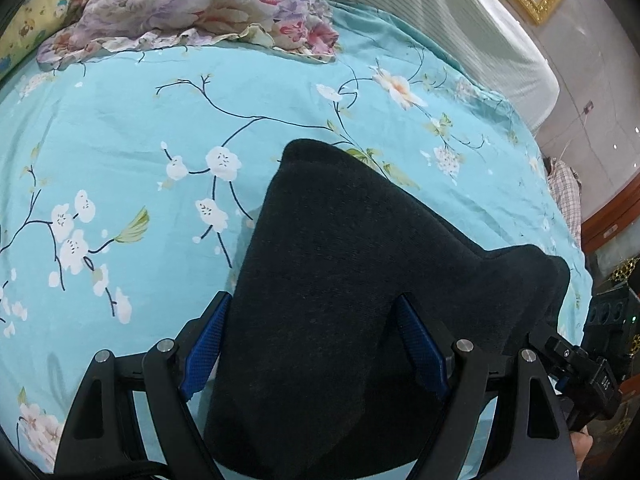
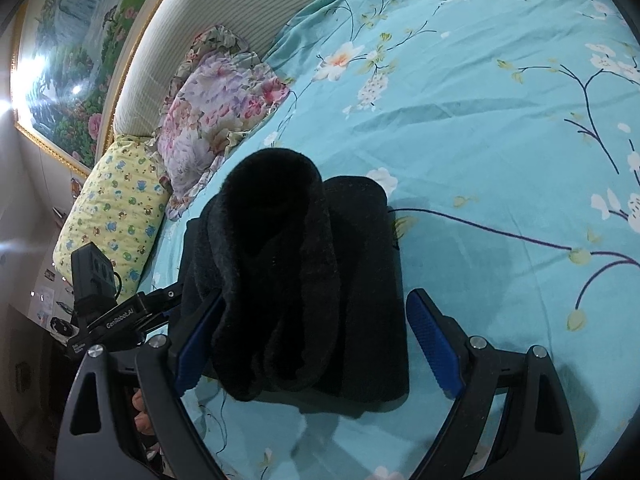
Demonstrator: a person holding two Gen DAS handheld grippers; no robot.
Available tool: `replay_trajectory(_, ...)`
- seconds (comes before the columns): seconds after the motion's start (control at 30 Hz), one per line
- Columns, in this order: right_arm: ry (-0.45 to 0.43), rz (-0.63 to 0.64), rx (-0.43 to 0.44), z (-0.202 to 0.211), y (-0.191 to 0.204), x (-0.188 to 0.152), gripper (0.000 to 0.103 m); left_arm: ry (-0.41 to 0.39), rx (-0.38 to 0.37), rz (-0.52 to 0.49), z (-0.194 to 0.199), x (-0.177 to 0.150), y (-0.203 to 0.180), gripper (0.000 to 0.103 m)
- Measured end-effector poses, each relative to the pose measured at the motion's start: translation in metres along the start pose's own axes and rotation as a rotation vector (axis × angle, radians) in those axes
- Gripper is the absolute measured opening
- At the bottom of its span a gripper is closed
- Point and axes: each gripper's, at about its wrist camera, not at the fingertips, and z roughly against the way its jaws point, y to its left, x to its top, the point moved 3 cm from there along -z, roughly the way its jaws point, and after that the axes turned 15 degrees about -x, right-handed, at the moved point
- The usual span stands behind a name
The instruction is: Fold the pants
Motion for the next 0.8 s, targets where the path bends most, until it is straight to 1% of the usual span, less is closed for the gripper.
replay_trajectory(0.1,0.002,0.01,-0.008,-0.003,0.002,0.002,0.089,0.001,0.013,-0.005,-0.003,0.0,-0.001,0.083)
replay_trajectory(0.27,0.005,0.016,0.006,-0.006,0.001,0.004,0.088,0.0,0.017,-0.009,-0.005,0.0,-0.001,0.083)
replay_trajectory(0.4,0.007,0.022,0.03,-0.008,-0.001,0.003,0.082,-0.003,-0.001,-0.007,-0.006,0.0,-0.003,0.082)
replay_trajectory(0.47,0.011,0.022,0.037,-0.009,-0.001,0.003,0.08,-0.015,-0.023,0.014,-0.005,0.001,0.0,0.077)
replay_trajectory(0.5,0.014,0.022,0.042,-0.009,-0.002,0.003,0.077,-0.03,-0.035,0.029,-0.003,0.001,0.001,0.075)
replay_trajectory(0.57,0.022,0.017,0.061,-0.009,-0.002,0.003,0.068,-0.046,-0.045,0.039,-0.001,0.001,-0.001,0.066)
replay_trajectory(0.6,0.027,0.01,0.076,-0.009,-0.003,0.002,0.06,-0.049,-0.046,0.032,0.001,0.0,-0.003,0.064)
replay_trajectory(0.63,0.028,0.005,0.084,-0.008,-0.002,0.002,0.055,-0.051,-0.043,0.015,0.003,0.0,-0.007,0.059)
replay_trajectory(0.67,0.026,0.006,0.087,-0.007,-0.001,0.002,0.053,-0.053,-0.042,0.003,0.005,0.001,-0.01,0.054)
replay_trajectory(0.73,0.017,0.017,0.087,-0.004,0.003,0.002,0.048,-0.069,-0.049,-0.007,0.011,0.001,-0.014,0.049)
replay_trajectory(0.8,0.01,0.026,0.093,0.001,0.008,0.003,0.046,-0.094,-0.077,0.009,0.019,0.002,-0.014,0.046)
